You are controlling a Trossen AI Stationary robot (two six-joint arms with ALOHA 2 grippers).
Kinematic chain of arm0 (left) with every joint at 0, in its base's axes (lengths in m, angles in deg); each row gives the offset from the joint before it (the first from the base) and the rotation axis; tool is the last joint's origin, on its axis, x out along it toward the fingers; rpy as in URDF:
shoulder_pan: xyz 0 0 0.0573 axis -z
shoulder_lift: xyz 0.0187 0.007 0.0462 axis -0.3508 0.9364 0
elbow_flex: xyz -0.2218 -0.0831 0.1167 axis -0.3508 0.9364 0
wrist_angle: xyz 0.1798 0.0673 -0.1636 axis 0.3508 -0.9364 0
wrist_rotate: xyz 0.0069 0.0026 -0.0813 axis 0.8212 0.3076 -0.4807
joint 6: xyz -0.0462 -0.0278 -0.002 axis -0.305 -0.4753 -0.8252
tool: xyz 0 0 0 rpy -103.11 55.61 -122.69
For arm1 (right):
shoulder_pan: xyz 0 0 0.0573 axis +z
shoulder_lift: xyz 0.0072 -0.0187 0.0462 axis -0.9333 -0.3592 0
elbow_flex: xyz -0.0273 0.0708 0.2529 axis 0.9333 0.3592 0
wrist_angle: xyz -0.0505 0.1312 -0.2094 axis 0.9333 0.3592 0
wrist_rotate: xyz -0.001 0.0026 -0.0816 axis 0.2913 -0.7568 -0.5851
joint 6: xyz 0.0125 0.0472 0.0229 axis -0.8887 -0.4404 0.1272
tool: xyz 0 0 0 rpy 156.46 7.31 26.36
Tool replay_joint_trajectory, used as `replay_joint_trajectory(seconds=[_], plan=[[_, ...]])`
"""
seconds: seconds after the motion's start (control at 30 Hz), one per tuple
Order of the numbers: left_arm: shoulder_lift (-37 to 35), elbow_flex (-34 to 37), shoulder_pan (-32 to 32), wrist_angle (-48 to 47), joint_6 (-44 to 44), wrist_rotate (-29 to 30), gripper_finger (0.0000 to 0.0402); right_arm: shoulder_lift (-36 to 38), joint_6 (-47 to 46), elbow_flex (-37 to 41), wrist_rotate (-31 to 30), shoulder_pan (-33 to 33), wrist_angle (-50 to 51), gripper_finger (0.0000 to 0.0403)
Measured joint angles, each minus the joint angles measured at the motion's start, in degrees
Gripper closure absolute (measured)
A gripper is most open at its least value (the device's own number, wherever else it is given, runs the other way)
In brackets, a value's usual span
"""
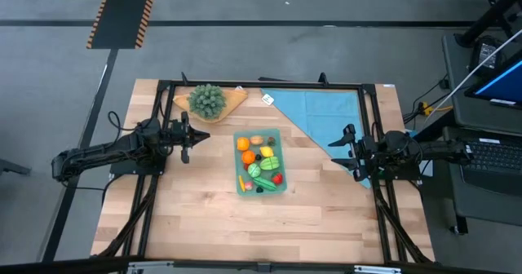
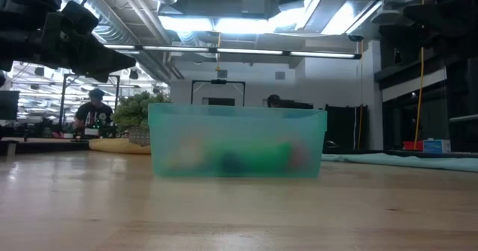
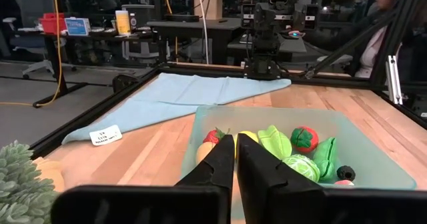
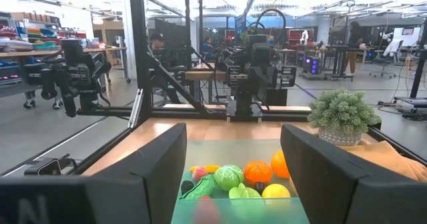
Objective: Pick and placing Produce into tupperware
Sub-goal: Return to Home Position
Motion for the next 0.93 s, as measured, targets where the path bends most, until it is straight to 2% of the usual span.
replay_joint_trajectory(seconds=[0.93], plan=[[0.0,0.0,0.0,0.0,0.01,0.0,0.0325,-0.02,0.04,0.0,0.0,0.0,0.0,0.0157]])
